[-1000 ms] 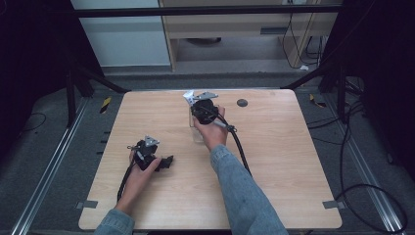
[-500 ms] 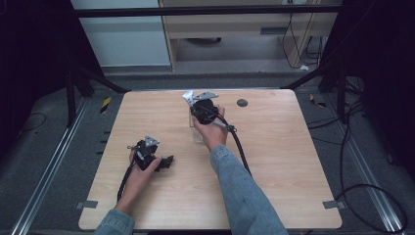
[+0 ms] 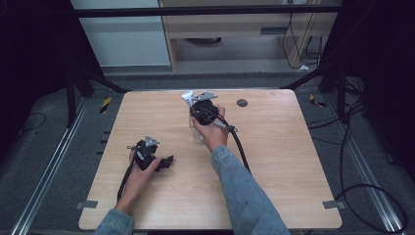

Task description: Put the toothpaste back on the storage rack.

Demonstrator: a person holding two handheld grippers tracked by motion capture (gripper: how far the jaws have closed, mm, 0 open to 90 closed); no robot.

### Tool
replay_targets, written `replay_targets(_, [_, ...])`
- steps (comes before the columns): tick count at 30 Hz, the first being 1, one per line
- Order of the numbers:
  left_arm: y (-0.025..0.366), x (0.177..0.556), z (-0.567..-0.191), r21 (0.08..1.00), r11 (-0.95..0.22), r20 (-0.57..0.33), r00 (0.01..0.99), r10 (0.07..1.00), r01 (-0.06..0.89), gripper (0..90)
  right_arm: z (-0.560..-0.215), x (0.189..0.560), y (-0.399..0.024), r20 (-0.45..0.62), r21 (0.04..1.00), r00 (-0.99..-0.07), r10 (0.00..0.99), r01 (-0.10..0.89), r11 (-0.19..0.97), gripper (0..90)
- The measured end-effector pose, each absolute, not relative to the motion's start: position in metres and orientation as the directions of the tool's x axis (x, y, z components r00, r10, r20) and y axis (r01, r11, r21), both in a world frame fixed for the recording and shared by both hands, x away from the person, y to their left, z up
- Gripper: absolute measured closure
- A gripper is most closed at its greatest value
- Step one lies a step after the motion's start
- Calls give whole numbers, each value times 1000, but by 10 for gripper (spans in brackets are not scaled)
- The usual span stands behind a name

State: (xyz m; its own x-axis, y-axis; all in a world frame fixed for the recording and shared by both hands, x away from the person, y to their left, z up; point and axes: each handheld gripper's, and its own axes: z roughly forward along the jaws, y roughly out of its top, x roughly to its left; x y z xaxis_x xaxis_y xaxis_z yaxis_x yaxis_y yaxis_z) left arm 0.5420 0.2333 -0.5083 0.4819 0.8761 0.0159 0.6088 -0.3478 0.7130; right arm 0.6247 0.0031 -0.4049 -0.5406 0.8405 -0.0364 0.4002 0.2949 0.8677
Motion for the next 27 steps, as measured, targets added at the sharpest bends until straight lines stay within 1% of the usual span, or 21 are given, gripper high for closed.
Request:
replay_targets(21, [233,542,-508,713,-348,16,482,876,609,0,-392,615,-8,-34,868,-556,830,395,300,719])
replay_targets(27, [233,542,-508,713,-348,16,482,876,609,0,-389,611,-8,-33,867,-569,822,393,307,679])
